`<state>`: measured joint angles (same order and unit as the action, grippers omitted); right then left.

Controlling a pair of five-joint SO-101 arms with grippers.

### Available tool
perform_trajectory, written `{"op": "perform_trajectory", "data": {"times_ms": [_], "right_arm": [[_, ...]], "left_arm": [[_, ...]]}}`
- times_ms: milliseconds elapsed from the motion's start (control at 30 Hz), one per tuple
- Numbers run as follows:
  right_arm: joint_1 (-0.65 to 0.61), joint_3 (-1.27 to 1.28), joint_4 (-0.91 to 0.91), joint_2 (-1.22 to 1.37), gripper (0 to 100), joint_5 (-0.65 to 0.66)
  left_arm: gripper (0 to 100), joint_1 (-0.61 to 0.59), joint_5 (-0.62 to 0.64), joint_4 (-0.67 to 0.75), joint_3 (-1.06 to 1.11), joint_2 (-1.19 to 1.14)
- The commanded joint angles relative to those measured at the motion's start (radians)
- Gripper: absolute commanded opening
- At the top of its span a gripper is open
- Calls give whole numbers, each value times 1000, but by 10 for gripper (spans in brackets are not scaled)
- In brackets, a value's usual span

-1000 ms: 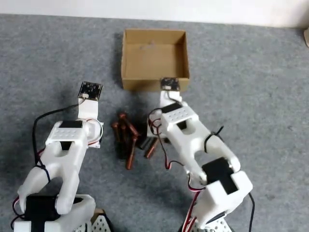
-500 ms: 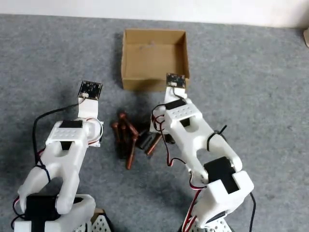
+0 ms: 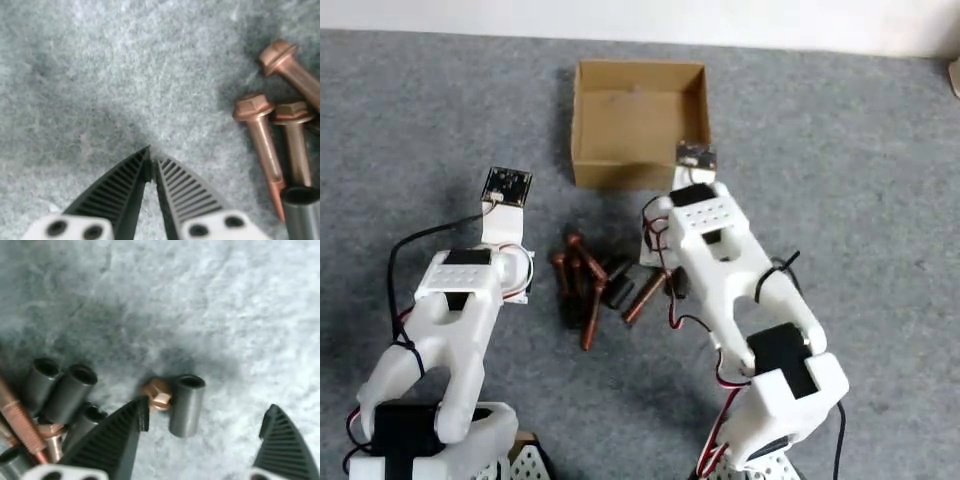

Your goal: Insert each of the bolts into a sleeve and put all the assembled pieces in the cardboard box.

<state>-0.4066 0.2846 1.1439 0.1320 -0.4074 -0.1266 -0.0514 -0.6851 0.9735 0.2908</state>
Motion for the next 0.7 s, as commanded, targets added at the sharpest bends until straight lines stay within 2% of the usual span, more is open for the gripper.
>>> {"op": "perform_trajectory", "data": {"times_ms": [0,667], "right_arm": [[31,-47,35,-15,329,-2],[65,-47,48,-7,329,-9]], "left_arm": [[7,-8,6,12,-45,4],[7,-10,8,12,-45,4]]}}
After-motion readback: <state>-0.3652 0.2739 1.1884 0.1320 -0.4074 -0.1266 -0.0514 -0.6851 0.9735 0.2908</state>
